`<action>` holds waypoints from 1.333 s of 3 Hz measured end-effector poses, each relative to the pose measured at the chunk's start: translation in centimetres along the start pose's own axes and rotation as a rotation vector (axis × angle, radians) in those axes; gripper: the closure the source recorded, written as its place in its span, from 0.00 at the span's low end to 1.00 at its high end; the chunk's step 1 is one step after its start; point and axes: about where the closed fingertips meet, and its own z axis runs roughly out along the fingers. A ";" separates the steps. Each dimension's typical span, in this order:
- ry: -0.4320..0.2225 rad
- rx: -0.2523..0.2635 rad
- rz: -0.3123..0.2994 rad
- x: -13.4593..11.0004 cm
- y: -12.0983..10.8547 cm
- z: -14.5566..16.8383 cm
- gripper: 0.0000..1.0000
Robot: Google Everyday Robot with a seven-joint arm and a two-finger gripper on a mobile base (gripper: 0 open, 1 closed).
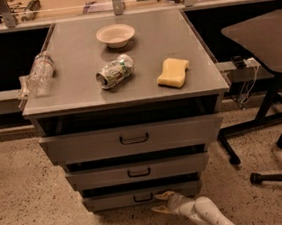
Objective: Close bottom drawer
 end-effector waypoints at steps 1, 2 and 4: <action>0.000 0.000 0.000 0.0 0.5 -0.4 0.12; 0.000 0.000 0.000 0.0 1.0 -0.7 0.35; -0.055 -0.034 0.043 0.8 0.6 -4.2 0.81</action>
Offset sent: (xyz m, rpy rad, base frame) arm -0.0026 -0.0660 0.0006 0.0139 -0.0177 -0.0746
